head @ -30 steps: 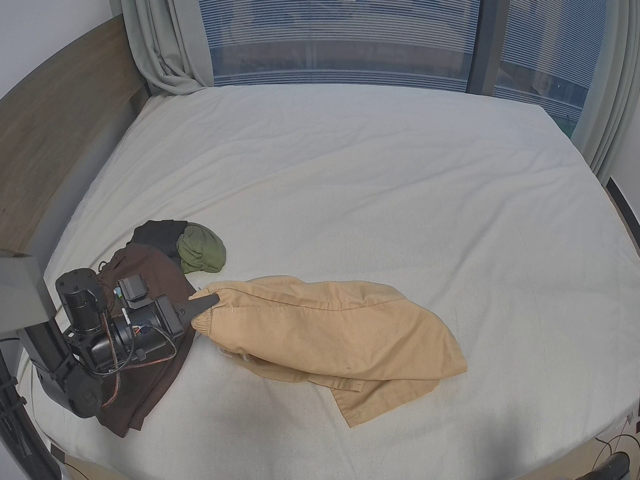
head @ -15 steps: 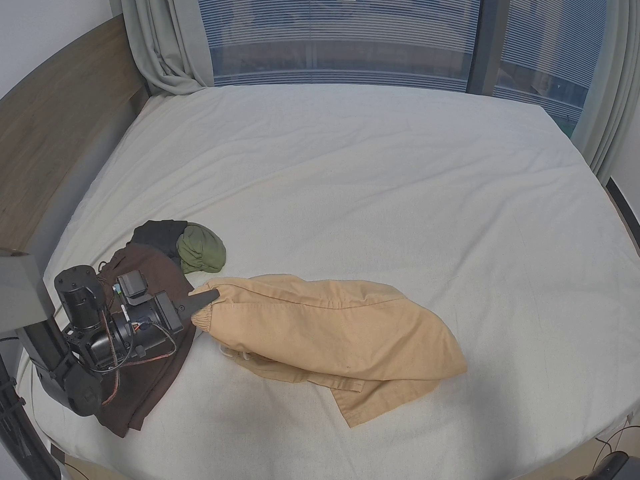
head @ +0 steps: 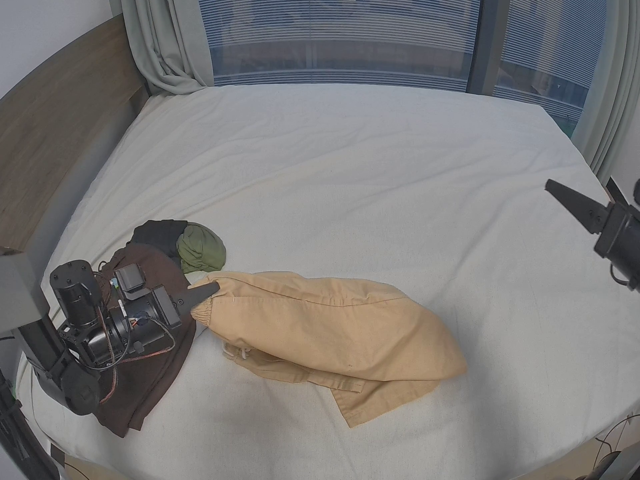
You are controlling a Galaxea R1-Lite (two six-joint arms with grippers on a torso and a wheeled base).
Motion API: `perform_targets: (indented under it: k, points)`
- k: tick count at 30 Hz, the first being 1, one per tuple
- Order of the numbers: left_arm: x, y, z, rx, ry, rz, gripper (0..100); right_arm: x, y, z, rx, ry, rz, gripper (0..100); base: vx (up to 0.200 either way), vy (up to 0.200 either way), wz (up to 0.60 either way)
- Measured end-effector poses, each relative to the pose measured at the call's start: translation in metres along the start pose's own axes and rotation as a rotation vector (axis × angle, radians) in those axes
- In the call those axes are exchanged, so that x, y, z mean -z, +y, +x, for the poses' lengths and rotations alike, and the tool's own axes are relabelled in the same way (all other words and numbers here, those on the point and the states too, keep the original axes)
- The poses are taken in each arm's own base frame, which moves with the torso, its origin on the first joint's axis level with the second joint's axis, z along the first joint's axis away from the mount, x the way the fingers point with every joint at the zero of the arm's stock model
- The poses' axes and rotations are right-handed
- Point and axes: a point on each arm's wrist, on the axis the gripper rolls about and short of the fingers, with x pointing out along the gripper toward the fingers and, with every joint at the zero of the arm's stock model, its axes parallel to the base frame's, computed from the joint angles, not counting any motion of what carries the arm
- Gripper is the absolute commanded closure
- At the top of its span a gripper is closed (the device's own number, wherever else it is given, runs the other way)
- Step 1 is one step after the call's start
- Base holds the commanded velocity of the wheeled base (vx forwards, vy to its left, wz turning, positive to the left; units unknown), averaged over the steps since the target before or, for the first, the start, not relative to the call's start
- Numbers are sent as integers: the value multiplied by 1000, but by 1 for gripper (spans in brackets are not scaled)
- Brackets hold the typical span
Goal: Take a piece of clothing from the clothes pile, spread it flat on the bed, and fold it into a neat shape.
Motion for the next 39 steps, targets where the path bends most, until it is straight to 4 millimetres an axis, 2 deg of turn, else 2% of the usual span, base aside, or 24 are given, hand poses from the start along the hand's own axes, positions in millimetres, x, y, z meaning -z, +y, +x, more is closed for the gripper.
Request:
perform_targets:
  k: [6, 11, 17, 32, 39]
  points:
    - [-1, -2, 0, 5, -5, 5, 100, 18, -12, 37, -40, 61, 14, 0, 0, 0, 0]
    - [-2, -4, -1, 9, -8, 8, 100, 30, -21, 53, -43, 53, 20, 0, 0, 0, 0]
    - [-3, -5, -2, 12, -14, 13, 100, 50, -38, 64, -24, 52, 32, 0, 0, 0, 0]
    - [-5, -2, -3, 3, -19, 10, 100, 117, -76, 74, 22, 324, 188, 0, 0, 0, 0]
    - [-4, 1, -1, -3, -16, 7, 100, 136, -86, 75, 35, 400, 221, 0, 0, 0, 0]
